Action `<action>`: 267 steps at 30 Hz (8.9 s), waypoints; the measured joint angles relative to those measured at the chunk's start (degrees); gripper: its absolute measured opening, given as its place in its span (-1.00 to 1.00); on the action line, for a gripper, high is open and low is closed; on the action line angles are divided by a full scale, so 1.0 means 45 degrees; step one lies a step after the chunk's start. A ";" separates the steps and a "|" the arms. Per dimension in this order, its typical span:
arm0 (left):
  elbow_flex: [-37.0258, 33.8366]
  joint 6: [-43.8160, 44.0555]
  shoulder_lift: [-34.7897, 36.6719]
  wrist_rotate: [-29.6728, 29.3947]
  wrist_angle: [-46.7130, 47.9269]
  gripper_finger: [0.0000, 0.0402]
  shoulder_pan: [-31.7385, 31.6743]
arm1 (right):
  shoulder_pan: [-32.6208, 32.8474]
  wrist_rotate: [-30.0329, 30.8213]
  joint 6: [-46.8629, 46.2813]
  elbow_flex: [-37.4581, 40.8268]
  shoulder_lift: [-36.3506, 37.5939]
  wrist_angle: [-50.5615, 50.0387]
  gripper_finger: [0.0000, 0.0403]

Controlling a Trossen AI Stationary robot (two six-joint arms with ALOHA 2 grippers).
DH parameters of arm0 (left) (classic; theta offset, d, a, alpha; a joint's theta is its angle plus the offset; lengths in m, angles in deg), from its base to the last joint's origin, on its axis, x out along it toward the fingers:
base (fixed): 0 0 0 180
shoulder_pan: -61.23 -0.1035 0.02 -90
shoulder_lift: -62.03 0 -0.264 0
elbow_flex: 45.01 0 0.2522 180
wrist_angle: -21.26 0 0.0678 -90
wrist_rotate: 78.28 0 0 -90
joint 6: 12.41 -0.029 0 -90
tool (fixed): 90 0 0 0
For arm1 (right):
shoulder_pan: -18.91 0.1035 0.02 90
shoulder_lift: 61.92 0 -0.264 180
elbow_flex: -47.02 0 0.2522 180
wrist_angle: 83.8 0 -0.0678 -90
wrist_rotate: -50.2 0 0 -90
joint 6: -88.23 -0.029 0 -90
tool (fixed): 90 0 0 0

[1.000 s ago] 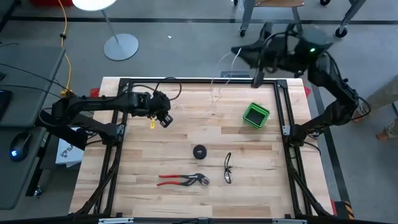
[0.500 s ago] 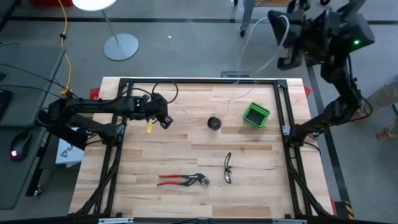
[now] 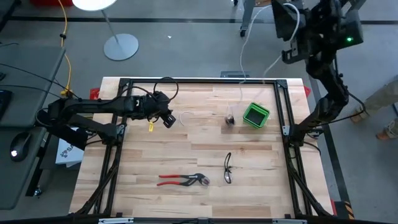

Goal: Coil cords
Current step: Uncoil the wire from the spool

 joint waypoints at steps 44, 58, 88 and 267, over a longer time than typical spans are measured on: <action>0.1044 -0.2291 -0.3425 0.6016 -0.6454 -0.25 -0.1678 | 0.0410 -0.3298 -0.2859 0.0010 -0.0333 0.3159 -1.00; 0.1064 -0.3160 -0.1575 0.4566 -0.3907 -0.25 -0.2015 | 0.0080 -0.0221 -0.0969 0.0019 -0.0379 -0.5162 -0.16; 0.1350 -0.5601 -0.3358 0.5977 -0.5341 -0.25 -0.0612 | -0.0506 0.4805 0.3084 0.0019 -0.1865 -2.0151 0.06; 0.7014 -0.4217 0.0688 0.8370 -0.4133 -0.79 -0.2734 | -0.0318 -0.1085 0.2496 0.0063 -0.3026 -0.9912 -1.00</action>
